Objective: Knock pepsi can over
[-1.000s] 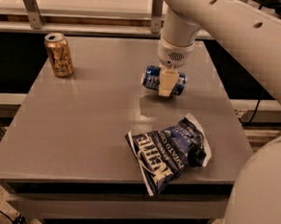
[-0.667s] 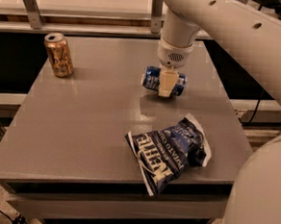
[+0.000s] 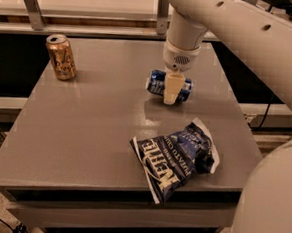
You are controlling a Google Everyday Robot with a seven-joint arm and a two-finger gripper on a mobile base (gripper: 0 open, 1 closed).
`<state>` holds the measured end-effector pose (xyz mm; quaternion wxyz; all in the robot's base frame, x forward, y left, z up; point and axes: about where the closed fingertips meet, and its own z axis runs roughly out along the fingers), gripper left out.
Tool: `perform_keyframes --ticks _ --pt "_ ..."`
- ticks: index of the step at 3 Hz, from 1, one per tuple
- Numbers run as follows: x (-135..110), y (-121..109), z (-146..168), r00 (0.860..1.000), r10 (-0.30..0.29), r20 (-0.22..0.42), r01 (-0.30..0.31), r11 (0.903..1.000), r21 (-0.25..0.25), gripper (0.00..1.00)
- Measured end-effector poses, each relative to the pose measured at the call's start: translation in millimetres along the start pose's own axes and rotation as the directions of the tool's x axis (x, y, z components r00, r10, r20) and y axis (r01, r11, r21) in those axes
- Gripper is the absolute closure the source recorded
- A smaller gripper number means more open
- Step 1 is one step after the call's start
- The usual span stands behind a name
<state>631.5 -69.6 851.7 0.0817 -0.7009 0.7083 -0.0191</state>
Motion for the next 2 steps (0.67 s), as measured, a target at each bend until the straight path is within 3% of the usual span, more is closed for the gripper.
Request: perform_keyframes --ticks 1,2 --pt "-0.4 -0.5 1.2 1.000 0.000 0.001 0.000 1.0000 0.001 0.00" --pt "-0.4 -0.5 1.3 1.000 0.000 0.001 0.000 1.0000 0.001 0.00"
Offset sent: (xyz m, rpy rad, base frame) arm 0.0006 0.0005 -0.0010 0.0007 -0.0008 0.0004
